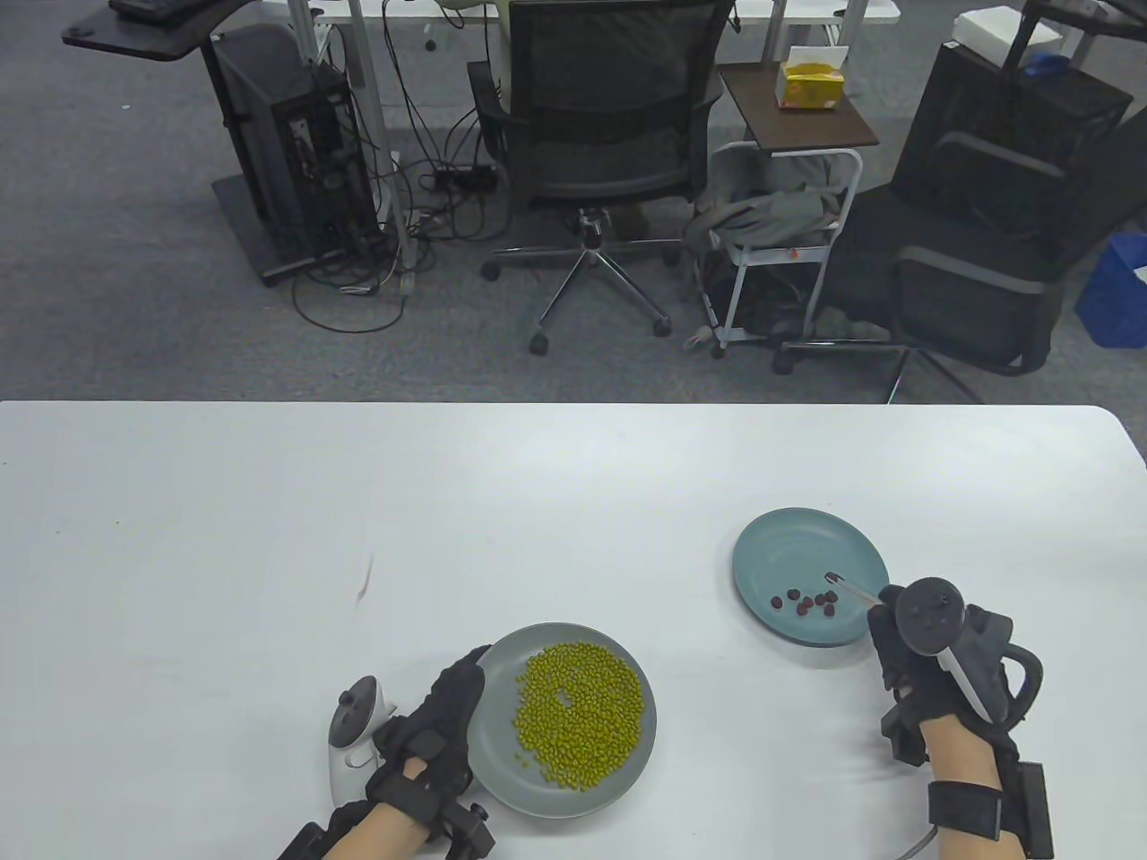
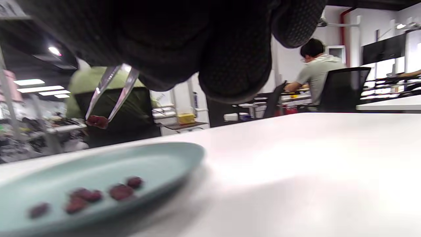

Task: Pick cranberries with tweezers into plate

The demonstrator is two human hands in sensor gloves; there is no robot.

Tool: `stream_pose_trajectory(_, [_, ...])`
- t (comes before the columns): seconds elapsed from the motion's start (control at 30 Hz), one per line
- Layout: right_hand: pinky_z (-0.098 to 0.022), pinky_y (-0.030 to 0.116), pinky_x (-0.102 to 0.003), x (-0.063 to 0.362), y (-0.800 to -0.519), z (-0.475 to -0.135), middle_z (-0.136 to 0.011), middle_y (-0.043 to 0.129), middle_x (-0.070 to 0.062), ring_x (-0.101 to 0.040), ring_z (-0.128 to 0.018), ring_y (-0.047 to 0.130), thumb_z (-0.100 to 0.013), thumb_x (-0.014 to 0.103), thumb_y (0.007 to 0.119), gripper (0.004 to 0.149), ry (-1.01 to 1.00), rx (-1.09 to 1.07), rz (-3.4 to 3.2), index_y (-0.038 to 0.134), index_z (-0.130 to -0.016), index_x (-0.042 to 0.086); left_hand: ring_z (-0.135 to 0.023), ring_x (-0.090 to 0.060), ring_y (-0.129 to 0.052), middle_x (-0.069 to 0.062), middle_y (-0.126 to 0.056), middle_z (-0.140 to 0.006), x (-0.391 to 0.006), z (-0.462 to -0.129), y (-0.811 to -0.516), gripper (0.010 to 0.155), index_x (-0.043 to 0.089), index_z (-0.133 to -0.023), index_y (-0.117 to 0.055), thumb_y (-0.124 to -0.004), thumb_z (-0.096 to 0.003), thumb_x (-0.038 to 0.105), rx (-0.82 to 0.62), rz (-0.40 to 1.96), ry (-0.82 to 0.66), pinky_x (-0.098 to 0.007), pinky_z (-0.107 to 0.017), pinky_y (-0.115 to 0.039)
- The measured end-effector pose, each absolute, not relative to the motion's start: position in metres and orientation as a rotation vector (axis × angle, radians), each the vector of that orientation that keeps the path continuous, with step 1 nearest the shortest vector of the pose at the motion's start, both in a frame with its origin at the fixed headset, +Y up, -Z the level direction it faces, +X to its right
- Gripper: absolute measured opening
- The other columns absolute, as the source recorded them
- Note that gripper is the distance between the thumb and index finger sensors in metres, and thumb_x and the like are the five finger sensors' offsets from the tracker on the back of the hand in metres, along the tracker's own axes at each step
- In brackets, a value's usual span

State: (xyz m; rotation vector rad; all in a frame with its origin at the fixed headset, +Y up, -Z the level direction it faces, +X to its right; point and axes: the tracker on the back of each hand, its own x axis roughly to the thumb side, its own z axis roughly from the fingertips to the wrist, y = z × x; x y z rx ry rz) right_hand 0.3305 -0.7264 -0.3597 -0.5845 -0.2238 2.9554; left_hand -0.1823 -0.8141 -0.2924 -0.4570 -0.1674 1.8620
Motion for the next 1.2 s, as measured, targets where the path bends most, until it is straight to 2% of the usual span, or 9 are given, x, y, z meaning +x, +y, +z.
stream_pose_trajectory(0.17, [-0.072,0.054,-0.049,0.334,-0.737,-0.366,-0.048,0.092,0.016,-0.013,-0.055,0.092,-0.035,0.051,0.076,0.048,-0.046,-0.679,3.022,0.086,-0.076,0.028,-0.038,-0.029,-0.103,-0.010,-0.071,-0.090,-0.184,-0.294,-0.814,0.062,0.020,-0.102,-0.040,-0.059,-0.0527,0.052,-0.462,1.875,-0.156,-0.035,-0.020,-0.088])
stream_pose_trajectory(0.37, [-0.072,0.055,-0.049,0.337,-0.738,-0.367,-0.048,0.091,0.017,-0.014,-0.055,0.092,-0.035,0.053,0.075,0.049,-0.042,-0.745,3.000,0.084,-0.077,0.030,-0.038,-0.030,-0.103,-0.010,-0.071,-0.090,-0.187,-0.296,-0.815,0.062,0.020,-0.102,-0.040,-0.059,-0.0527,0.052,-0.461,1.881,-0.141,-0.035,-0.020,-0.088])
stream_pose_trajectory(0.47, [-0.072,0.055,-0.049,0.334,-0.735,-0.365,-0.048,0.090,0.018,-0.013,-0.055,0.092,-0.035,0.054,0.075,0.049,-0.101,-0.742,3.012,0.084,-0.077,0.031,-0.038,-0.030,-0.103,-0.010,-0.071,-0.091,-0.188,-0.296,-0.815,0.062,0.019,-0.102,-0.040,-0.059,-0.0528,0.052,-0.458,1.881,-0.135,-0.035,-0.020,-0.088])
stream_pose_trajectory(0.63, [-0.072,0.054,-0.048,0.317,-0.717,-0.355,-0.049,0.089,0.018,-0.012,-0.056,0.091,-0.036,0.054,0.074,0.048,-0.336,-0.566,2.881,0.082,-0.078,0.032,-0.038,-0.030,-0.103,-0.010,-0.070,-0.091,-0.190,-0.297,-0.811,0.062,0.019,-0.102,-0.040,-0.059,-0.0528,0.052,-0.445,1.893,-0.145,-0.035,-0.020,-0.088])
stream_pose_trajectory(0.7, [-0.074,0.052,-0.049,0.297,-0.704,-0.347,-0.053,0.089,0.019,-0.012,-0.061,0.090,-0.036,0.053,0.073,0.048,-0.463,-0.426,2.793,0.078,-0.081,0.035,-0.038,-0.030,-0.103,-0.010,-0.071,-0.090,-0.192,-0.298,-0.808,0.062,0.019,-0.102,-0.040,-0.059,-0.0527,0.052,-0.431,1.893,-0.151,-0.035,-0.020,-0.088])
stream_pose_trajectory(0.8, [-0.074,0.051,-0.049,0.266,-0.691,-0.336,-0.054,0.088,0.019,-0.012,-0.062,0.090,-0.037,0.053,0.073,0.048,-0.525,-0.228,2.655,0.077,-0.081,0.036,-0.038,-0.029,-0.103,-0.010,-0.070,-0.091,-0.195,-0.299,-0.807,0.062,0.020,-0.102,-0.040,-0.059,-0.0527,0.052,-0.403,1.875,-0.161,-0.035,-0.020,-0.088])
stream_pose_trajectory(1.03, [-0.075,0.050,-0.049,0.185,-0.692,-0.304,-0.056,0.087,0.019,-0.012,-0.065,0.089,-0.037,0.053,0.071,0.048,-0.520,0.203,2.629,0.075,-0.082,0.036,-0.038,-0.030,-0.103,-0.010,-0.070,-0.091,-0.195,-0.298,-0.810,0.062,0.020,-0.102,-0.040,-0.059,-0.0527,0.052,-0.412,1.874,-0.144,-0.035,-0.020,-0.088])
stream_pose_trajectory(1.2, [-0.075,0.050,-0.049,0.160,-0.703,-0.296,-0.056,0.087,0.019,-0.012,-0.064,0.089,-0.037,0.053,0.071,0.048,-0.494,0.330,2.661,0.075,-0.082,0.035,-0.038,-0.029,-0.103,-0.010,-0.070,-0.091,-0.194,-0.297,-0.809,0.062,0.020,-0.102,-0.040,-0.059,-0.0528,0.052,-0.411,1.871,-0.138,-0.035,-0.020,-0.088])
